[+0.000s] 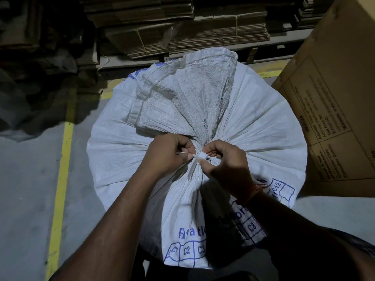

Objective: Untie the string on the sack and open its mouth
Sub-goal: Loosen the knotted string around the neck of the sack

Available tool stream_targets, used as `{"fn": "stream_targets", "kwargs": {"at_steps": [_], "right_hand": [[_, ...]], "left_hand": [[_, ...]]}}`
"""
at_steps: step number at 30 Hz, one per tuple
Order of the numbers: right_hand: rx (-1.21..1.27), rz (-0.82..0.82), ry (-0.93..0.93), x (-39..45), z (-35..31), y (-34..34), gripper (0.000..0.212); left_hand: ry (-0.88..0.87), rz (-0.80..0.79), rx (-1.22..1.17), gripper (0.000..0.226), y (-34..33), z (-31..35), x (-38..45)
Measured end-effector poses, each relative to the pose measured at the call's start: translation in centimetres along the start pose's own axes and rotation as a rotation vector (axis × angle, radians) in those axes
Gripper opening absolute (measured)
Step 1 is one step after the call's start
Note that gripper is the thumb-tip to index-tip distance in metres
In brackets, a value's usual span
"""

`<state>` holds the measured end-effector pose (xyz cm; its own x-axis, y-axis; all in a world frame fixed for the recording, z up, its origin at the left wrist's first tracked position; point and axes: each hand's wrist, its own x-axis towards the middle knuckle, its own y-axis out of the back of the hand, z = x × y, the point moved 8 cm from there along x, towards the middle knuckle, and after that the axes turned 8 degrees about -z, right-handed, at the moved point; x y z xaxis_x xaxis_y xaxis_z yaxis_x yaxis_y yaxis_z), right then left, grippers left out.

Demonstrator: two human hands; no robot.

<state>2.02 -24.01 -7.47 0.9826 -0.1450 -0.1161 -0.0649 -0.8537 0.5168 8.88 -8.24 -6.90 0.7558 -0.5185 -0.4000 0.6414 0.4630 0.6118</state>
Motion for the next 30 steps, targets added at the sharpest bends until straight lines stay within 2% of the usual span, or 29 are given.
{"fn": "stream_targets", "kwargs": {"at_steps": [11,30], "right_hand": [[-0.019,0.015,0.018,-0.09,-0.25,0.44,0.015],[0.007,0.006,-0.018,-0.08,-0.21,0.23,0.014]], "left_hand": [[-0.064,0.008,-0.044,0.010,0.68,0.31,-0.53],[-0.030,0.004,-0.069,0.013,0.32,0.16,-0.37]]}}
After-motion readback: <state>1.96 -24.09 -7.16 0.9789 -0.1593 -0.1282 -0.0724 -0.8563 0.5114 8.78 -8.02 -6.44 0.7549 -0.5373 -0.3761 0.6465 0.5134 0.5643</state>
